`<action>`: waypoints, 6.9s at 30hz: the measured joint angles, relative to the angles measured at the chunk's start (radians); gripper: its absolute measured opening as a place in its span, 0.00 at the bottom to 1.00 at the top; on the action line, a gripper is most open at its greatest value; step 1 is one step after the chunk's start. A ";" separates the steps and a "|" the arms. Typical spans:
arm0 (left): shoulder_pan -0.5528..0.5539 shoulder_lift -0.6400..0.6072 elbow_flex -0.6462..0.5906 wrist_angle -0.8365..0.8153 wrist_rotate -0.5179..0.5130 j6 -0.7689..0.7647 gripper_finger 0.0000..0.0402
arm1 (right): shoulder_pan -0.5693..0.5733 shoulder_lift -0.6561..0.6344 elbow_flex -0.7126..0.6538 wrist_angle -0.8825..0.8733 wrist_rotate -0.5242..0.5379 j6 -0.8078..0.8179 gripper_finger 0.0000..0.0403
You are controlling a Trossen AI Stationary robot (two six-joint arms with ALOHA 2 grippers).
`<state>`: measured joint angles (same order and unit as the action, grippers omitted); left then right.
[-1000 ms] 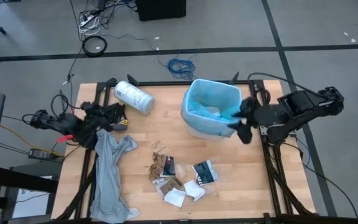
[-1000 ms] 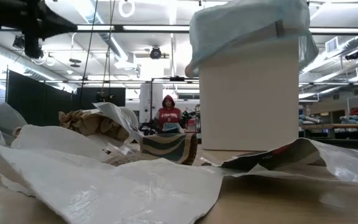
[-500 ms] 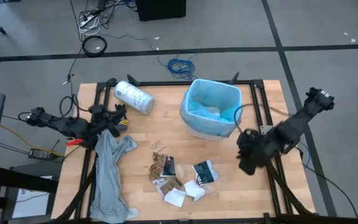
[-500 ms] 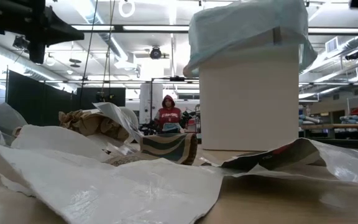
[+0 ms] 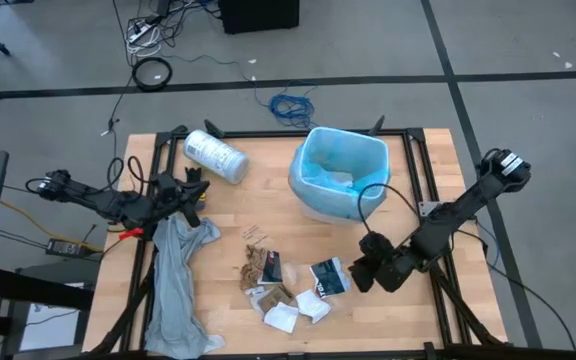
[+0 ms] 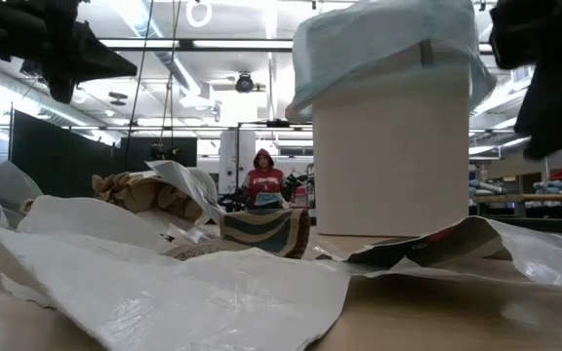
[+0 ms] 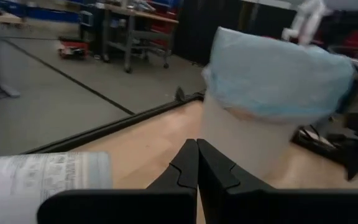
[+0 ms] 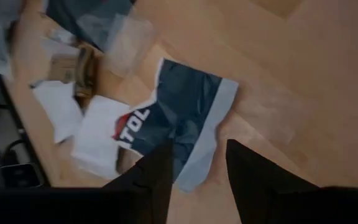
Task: Place trash/remove bag and relplace
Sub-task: Put the white paper into the trash bin
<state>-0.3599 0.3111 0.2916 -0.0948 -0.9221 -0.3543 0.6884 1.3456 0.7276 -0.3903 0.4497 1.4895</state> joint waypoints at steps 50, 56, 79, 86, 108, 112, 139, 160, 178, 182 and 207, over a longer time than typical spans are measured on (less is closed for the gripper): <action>0.000 0.004 0.000 0.328 -0.009 -0.202 0.02 | 0.087 -0.021 0.306 -0.199 0.266 -0.060 0.00; 0.000 0.005 0.000 0.346 -0.009 -0.372 0.02 | 0.060 -0.135 0.472 -0.250 0.493 -0.432 0.00; 0.001 0.001 0.003 1.211 0.166 0.500 0.02 | -0.172 -0.336 0.726 -0.389 0.636 -1.187 0.00; 0.001 0.001 0.160 1.078 0.233 0.735 0.02 | -0.114 -0.270 0.622 -0.841 0.093 -0.457 0.05; 0.001 0.452 0.881 -0.484 0.198 0.812 0.02 | 0.090 0.089 0.154 -0.392 0.044 -0.023 0.64; 0.001 0.536 0.881 -0.549 0.167 0.771 0.02 | 0.077 0.147 0.154 -0.393 -0.003 -0.026 0.69; 0.088 0.516 0.532 -0.258 0.287 0.427 0.02 | -0.012 0.199 0.154 -0.415 -0.091 -0.492 0.66; 0.133 0.343 0.016 0.441 0.280 0.032 0.02 | -0.017 0.206 0.121 -0.289 -0.112 -0.604 0.62; 0.130 0.343 0.016 0.477 0.393 -0.071 0.02 | -0.024 0.206 0.084 -0.212 -0.060 -0.664 0.58; 0.130 0.343 0.016 0.478 0.393 -0.072 0.02 | -0.027 0.206 0.084 -0.200 -0.064 -0.648 0.57; 0.130 0.343 0.016 0.494 0.393 -0.070 0.02 | -0.034 0.207 0.084 -0.110 -0.113 -0.759 0.54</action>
<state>-0.2298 0.6540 0.3080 0.3992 -0.5293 -0.4244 0.6544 1.5524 0.8112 -0.5003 0.3367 0.7302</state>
